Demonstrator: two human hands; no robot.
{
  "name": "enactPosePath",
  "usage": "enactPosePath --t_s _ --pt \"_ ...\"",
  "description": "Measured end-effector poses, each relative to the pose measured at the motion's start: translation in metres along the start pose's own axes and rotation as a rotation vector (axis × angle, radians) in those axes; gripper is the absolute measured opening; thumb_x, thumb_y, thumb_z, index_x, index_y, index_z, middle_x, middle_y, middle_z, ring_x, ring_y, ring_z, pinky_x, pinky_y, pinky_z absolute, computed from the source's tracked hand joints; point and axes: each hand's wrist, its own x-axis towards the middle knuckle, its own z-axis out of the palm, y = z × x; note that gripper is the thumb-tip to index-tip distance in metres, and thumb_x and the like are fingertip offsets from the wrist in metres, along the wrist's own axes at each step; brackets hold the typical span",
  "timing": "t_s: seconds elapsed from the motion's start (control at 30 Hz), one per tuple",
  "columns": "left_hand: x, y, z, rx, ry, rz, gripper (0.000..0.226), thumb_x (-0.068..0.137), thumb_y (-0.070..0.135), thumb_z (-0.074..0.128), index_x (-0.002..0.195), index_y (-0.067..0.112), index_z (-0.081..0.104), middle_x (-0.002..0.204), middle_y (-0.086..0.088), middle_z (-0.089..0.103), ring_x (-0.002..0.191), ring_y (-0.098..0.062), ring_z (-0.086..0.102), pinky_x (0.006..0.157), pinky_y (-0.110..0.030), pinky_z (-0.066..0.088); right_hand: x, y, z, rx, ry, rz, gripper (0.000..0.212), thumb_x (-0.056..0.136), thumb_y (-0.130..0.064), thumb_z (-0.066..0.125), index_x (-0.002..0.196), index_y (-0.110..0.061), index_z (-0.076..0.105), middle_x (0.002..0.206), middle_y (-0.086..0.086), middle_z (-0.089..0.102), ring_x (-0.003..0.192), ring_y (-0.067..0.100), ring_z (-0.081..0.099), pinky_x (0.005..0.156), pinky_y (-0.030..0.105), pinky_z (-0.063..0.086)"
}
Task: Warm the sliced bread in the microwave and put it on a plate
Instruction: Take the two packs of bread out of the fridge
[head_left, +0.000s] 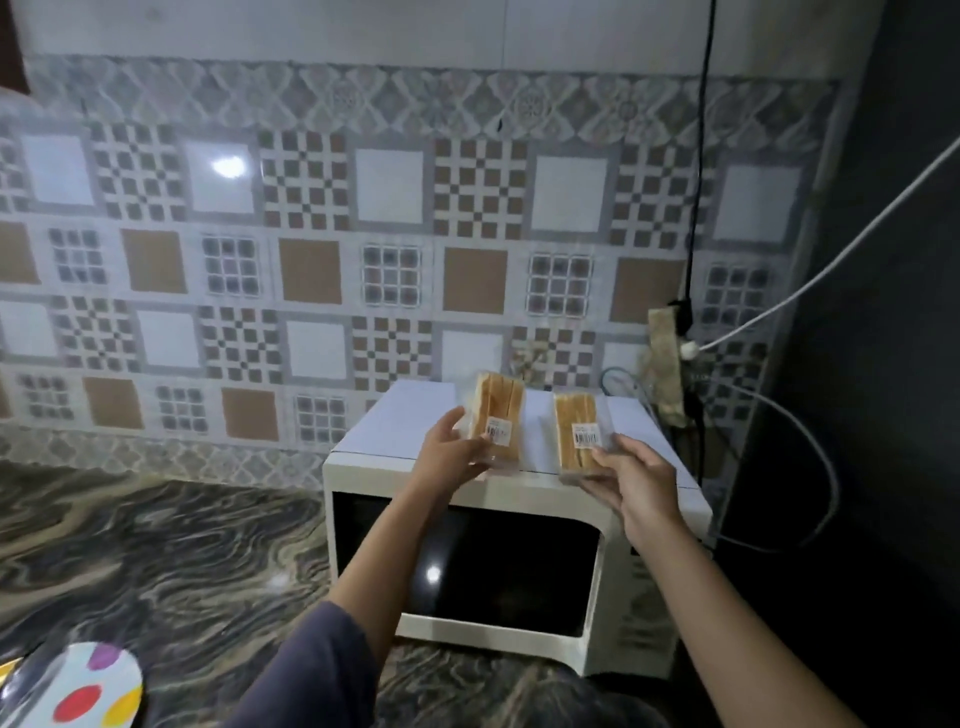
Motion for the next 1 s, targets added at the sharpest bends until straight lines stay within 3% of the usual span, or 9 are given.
enactPosePath --t_s 0.17,0.27,0.33,0.43,0.53,0.7,0.87,1.0 --pt "0.039 -0.008 -0.005 0.216 -0.026 -0.046 0.062 0.088 0.005 0.056 0.143 0.012 0.029 0.123 -0.02 0.057 0.105 -0.034 0.062 0.089 -0.04 0.05 0.038 0.004 0.011 -0.162 0.078 -0.018 0.036 0.085 0.0 0.062 0.12 -0.004 0.054 0.1 0.014 0.063 0.089 0.034 0.066 0.072 0.037 0.055" --pt "0.055 -0.009 -0.009 0.351 -0.08 -0.031 0.059 0.089 0.013 0.056 0.143 0.012 0.03 0.129 -0.016 0.054 0.106 -0.028 0.061 0.086 -0.035 0.052 0.053 0.002 0.015 -0.376 0.106 -0.08 0.027 0.085 -0.004 0.063 0.111 -0.005 0.058 0.096 0.013 0.064 0.074 0.029 0.067 0.062 0.034 0.057" --pt "0.065 -0.008 -0.012 0.497 -0.072 -0.007 0.058 0.089 0.016 0.056 0.142 0.011 0.033 0.14 -0.013 0.045 0.115 -0.026 0.055 0.095 -0.039 0.049 0.059 0.004 0.016 -0.539 0.126 -0.133 0.02 0.083 -0.01 0.066 0.103 -0.008 0.061 0.09 0.01 0.066 0.064 0.023 0.067 0.064 0.036 0.058" --pt "0.078 -0.011 -0.016 0.587 -0.06 0.009 0.061 0.085 0.024 0.06 0.14 0.012 0.037 0.143 -0.011 0.04 0.128 -0.027 0.044 0.106 -0.045 0.039 0.067 0.01 0.016 -0.731 0.166 -0.201 0.012 0.078 -0.023 0.07 0.086 -0.019 0.061 0.087 0.003 0.068 0.071 0.024 0.068 0.071 0.042 0.058" --pt "0.096 -0.026 -0.022 0.605 -0.065 0.026 0.065 0.076 0.034 0.059 0.136 0.011 0.043 0.137 -0.011 0.05 0.122 -0.026 0.052 0.104 -0.046 0.042 0.07 0.01 0.018 -0.871 0.181 -0.202 0.022 0.08 -0.029 0.069 0.095 -0.014 0.063 0.096 0.004 0.065 0.083 0.022 0.061 0.073 0.032 0.05" --pt "0.08 -0.012 -0.011 0.628 -0.015 0.055 0.027 0.09 0.015 0.055 0.113 0.003 0.06 0.111 -0.016 0.066 0.103 -0.031 0.062 0.095 -0.045 0.049 0.075 0.009 0.023 -0.865 0.166 -0.197 0.029 0.082 -0.025 0.068 0.102 -0.004 0.062 0.109 0.013 0.065 0.098 0.026 0.059 0.072 0.025 0.039" --pt "0.075 -0.011 -0.006 0.676 0.014 0.081 0.025 0.091 0.015 0.053 0.11 0.002 0.062 0.109 -0.018 0.066 0.1 -0.032 0.063 0.091 -0.041 0.048 0.073 0.008 0.022 -0.876 0.129 -0.184 0.031 0.083 -0.024 0.066 0.106 -0.004 0.061 0.113 0.013 0.064 0.103 0.027 0.058 0.074 0.026 0.04" --pt "0.069 -0.01 0.001 0.743 0.067 0.089 0.026 0.092 0.02 0.049 0.107 0.004 0.063 0.118 -0.017 0.058 0.101 -0.029 0.059 0.093 -0.036 0.046 0.065 0.008 0.019 -0.896 0.067 -0.195 0.03 0.086 -0.02 0.062 0.111 -0.004 0.061 0.113 0.013 0.065 0.104 0.027 0.058 0.072 0.025 0.038"
